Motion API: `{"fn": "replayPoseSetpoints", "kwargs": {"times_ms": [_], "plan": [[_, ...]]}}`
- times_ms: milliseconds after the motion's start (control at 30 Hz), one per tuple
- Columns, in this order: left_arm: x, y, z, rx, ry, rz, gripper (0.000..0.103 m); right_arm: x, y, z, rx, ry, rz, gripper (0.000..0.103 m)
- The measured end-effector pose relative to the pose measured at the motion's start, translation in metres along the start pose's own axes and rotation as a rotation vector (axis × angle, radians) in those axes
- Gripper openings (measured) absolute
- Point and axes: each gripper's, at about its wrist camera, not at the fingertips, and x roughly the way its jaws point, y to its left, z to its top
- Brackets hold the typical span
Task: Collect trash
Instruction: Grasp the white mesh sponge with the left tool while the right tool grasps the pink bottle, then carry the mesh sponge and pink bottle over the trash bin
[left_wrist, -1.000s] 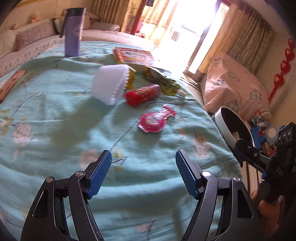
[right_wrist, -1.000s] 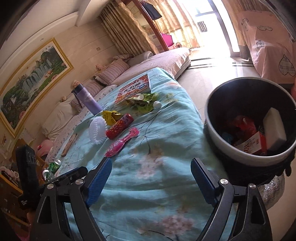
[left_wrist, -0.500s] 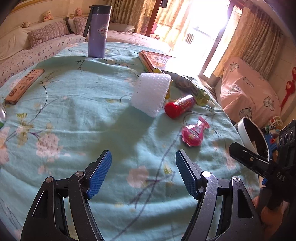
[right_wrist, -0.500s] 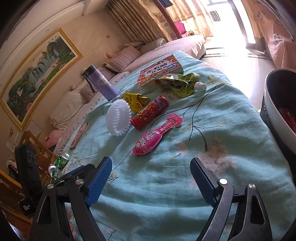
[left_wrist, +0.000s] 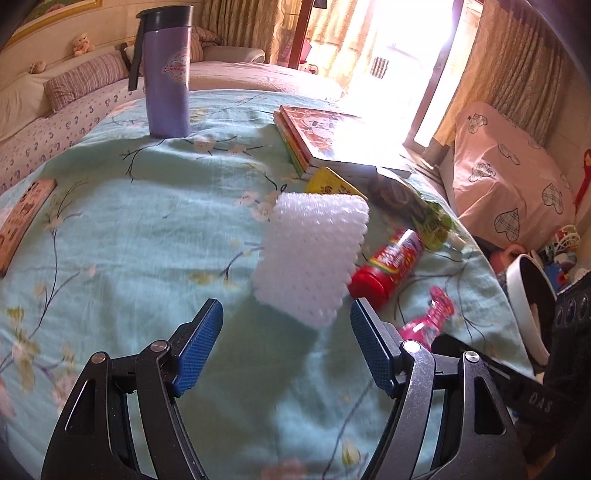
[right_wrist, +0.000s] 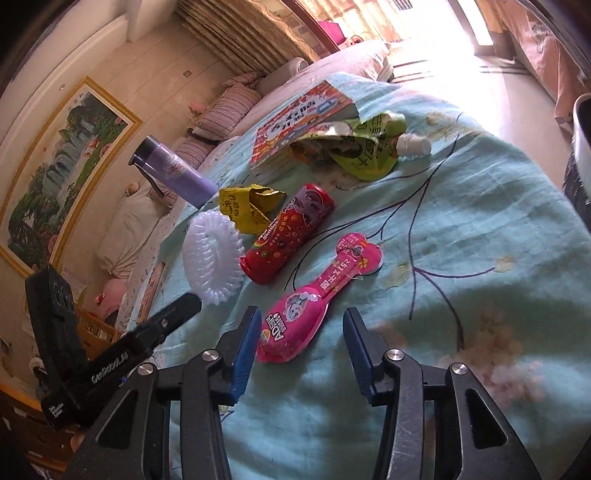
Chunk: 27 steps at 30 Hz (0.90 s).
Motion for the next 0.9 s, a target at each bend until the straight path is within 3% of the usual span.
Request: {"fn": "replayPoseSetpoints", "kwargs": {"times_ms": [33, 67, 100, 133, 200, 233, 567, 900], "plan": [[0.005, 0.000, 0.002, 0.003, 0.004, 0.000, 0.058, 0.002, 0.000, 0.000, -0.001, -0.009, 0.007, 0.043], [0.013, 0.002, 0.004, 0.004, 0.023, -0.012, 0.040, 0.003, 0.001, 0.000, -0.006, -0.013, 0.006, 0.043], [0.017, 0.004, 0.005, 0.002, 0.040, -0.019, 0.029, 0.006, 0.003, 0.001, -0.009, -0.014, 0.008, 0.043], [0.022, 0.006, 0.005, -0.001, 0.052, -0.025, 0.026, 0.007, 0.004, 0.002, -0.009, -0.013, 0.013, 0.042], [0.022, 0.007, 0.002, 0.005, 0.047, -0.029, 0.019, 0.015, 0.005, 0.003, -0.008, 0.008, 0.019, 0.021], [0.019, 0.007, 0.001, 0.014, 0.043, -0.027, 0.014, 0.017, 0.004, 0.002, -0.006, 0.012, 0.025, 0.020], [-0.021, 0.011, -0.032, -0.021, 0.035, -0.082, 0.012, -0.013, 0.003, -0.007, -0.062, -0.020, 0.034, 0.016], [-0.058, -0.043, -0.057, 0.067, 0.025, -0.153, 0.012, -0.074, -0.023, -0.019, -0.036, -0.094, 0.028, 0.016]]}}
